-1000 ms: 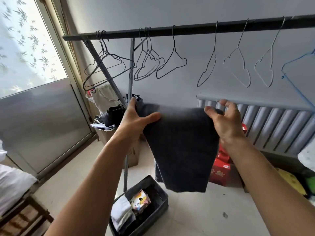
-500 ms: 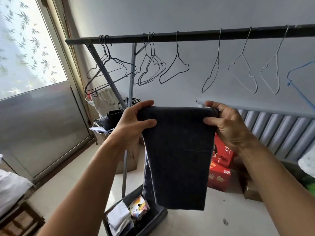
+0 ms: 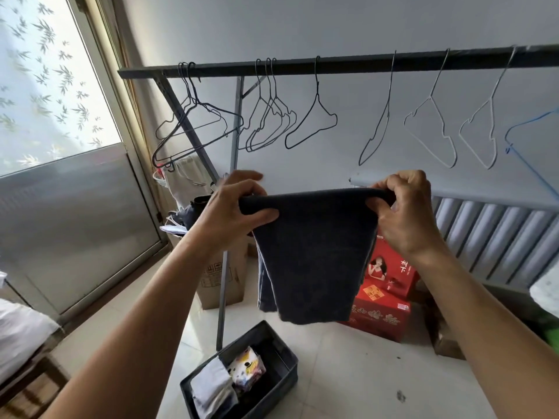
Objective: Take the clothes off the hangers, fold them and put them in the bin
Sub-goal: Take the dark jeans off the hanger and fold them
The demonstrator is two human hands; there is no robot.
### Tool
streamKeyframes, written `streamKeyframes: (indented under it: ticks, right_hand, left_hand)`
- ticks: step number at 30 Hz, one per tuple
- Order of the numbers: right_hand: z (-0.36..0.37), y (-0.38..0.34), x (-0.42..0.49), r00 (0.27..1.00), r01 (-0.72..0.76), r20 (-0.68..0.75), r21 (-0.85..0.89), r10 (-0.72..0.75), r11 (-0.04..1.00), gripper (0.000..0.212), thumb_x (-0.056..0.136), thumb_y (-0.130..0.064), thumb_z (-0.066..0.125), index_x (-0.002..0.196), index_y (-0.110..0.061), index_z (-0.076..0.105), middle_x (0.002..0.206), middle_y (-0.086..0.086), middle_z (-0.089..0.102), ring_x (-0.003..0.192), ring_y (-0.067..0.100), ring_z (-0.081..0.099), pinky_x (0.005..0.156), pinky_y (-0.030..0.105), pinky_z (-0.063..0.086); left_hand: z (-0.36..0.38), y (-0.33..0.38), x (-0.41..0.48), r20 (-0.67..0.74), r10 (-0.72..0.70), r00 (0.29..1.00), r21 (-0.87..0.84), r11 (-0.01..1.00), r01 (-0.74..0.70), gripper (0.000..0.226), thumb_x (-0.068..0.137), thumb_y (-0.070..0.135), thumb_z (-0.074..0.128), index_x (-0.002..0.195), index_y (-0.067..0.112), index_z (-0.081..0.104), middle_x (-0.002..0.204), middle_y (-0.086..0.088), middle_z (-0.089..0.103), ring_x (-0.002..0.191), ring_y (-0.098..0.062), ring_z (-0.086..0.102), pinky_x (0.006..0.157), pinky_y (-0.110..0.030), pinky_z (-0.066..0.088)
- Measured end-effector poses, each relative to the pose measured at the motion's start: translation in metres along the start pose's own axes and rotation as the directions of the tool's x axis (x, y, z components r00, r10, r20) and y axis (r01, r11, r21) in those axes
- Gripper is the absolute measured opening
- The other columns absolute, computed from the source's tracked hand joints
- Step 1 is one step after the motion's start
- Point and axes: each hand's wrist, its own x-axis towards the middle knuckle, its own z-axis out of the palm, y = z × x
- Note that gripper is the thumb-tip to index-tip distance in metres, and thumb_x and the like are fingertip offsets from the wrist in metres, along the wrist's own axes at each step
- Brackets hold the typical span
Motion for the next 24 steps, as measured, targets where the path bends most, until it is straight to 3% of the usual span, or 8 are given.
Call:
streamKeyframes:
  ticks: [3, 7, 11, 14, 17, 20, 22, 24]
  right_hand:
    - [0.007, 0.004, 0.005, 0.998, -0.061, 0.007, 0.053, 0.061, 0.997, 0.015, 0.088, -0.011, 0.067, 0.103, -0.008, 0.066, 0.111, 0.008, 0.044, 0.113, 0.026, 0.046, 0.094, 0.029, 0.038]
    - [0.019, 0.011, 0.004, 0.986, -0.164, -0.011, 0.144, 0.167, 0.976, 0.018, 0.087, -0.014, 0.067, 0.105, -0.013, 0.066, 0.112, 0.011, 0.047, 0.112, 0.03, 0.051, 0.094, 0.031, 0.041]
    - [0.029, 0.01, -0.006, 0.98, -0.196, -0.015, 0.134, 0.199, 0.971, 0.039, 0.085, -0.02, 0.07, 0.121, -0.015, 0.055, 0.126, 0.011, 0.043, 0.116, 0.027, 0.049, 0.099, 0.042, 0.044]
    - [0.029, -0.011, -0.02, 0.977, -0.213, 0.076, 0.271, 0.2, 0.939, 0.026, 0.091, -0.02, 0.064, 0.116, -0.016, 0.057, 0.116, 0.007, 0.056, 0.093, 0.015, 0.059, 0.082, 0.032, 0.052]
    - [0.031, -0.037, -0.044, 0.961, -0.254, 0.222, 0.453, 0.168, 0.854, 0.016, 0.095, -0.026, 0.058, 0.109, -0.018, 0.059, 0.099, -0.001, 0.064, 0.086, 0.019, 0.067, 0.071, 0.027, 0.058]
    - [0.036, -0.053, -0.065, 0.906, -0.341, 0.399, 0.484, 0.143, 0.806, 0.051, 0.084, -0.058, 0.058, 0.12, -0.023, 0.053, 0.103, -0.009, 0.064, 0.093, 0.014, 0.068, 0.083, 0.04, 0.058]
    - [0.041, -0.06, -0.077, 0.832, -0.425, 0.536, 0.45, 0.144, 0.786, 0.067, 0.077, -0.06, 0.065, 0.13, -0.029, 0.04, 0.111, -0.015, 0.061, 0.101, 0.01, 0.064, 0.094, 0.045, 0.053]
    - [0.049, -0.062, -0.086, 0.835, -0.399, 0.528, 0.384, 0.156, 0.832, 0.084, 0.071, -0.06, 0.074, 0.136, -0.037, 0.026, 0.126, -0.012, 0.058, 0.113, 0.016, 0.06, 0.102, 0.049, 0.046]
  left_hand:
    - [0.004, 0.01, 0.003, 0.025, -0.096, 0.995, -0.235, 0.967, 0.099, 0.017, 0.083, 0.007, 0.075, 0.092, 0.0, 0.062, 0.072, -0.003, 0.059, 0.054, -0.006, 0.057, 0.041, -0.016, 0.044]
    - [0.01, 0.018, 0.008, -0.001, -0.111, 0.994, -0.275, 0.956, 0.106, 0.017, 0.084, 0.01, 0.075, 0.094, 0.003, 0.064, 0.068, -0.001, 0.06, 0.05, -0.003, 0.056, 0.04, -0.013, 0.041]
    - [0.017, 0.02, 0.011, -0.002, -0.13, 0.992, -0.275, 0.953, 0.124, 0.016, 0.079, 0.016, 0.079, 0.089, 0.011, 0.068, 0.071, -0.001, 0.067, 0.062, -0.01, 0.064, 0.058, -0.029, 0.055]
    - [0.026, 0.019, 0.012, -0.029, -0.167, 0.986, -0.221, 0.963, 0.157, 0.018, 0.073, 0.026, 0.081, 0.084, 0.019, 0.07, 0.074, -0.001, 0.07, 0.071, -0.018, 0.069, 0.072, -0.04, 0.06]
    - [0.035, 0.023, 0.012, -0.069, -0.229, 0.971, -0.223, 0.952, 0.209, 0.02, 0.07, 0.028, 0.082, 0.081, 0.02, 0.068, 0.074, -0.003, 0.071, 0.074, -0.022, 0.07, 0.072, -0.043, 0.06]
    - [0.041, 0.028, 0.012, -0.112, -0.312, 0.943, -0.249, 0.928, 0.277, 0.025, 0.067, 0.033, 0.082, 0.08, 0.019, 0.066, 0.074, -0.002, 0.069, 0.074, -0.023, 0.068, 0.075, -0.045, 0.059]
    - [0.041, 0.034, 0.013, -0.132, -0.364, 0.922, -0.309, 0.899, 0.31, 0.034, 0.06, 0.04, 0.078, 0.082, 0.018, 0.065, 0.079, -0.003, 0.07, 0.079, -0.024, 0.069, 0.078, -0.047, 0.059]
    - [0.042, 0.041, 0.015, -0.122, -0.411, 0.903, -0.406, 0.851, 0.332, 0.037, 0.061, 0.041, 0.077, 0.086, 0.018, 0.063, 0.088, -0.007, 0.07, 0.085, -0.026, 0.07, 0.083, -0.048, 0.058]
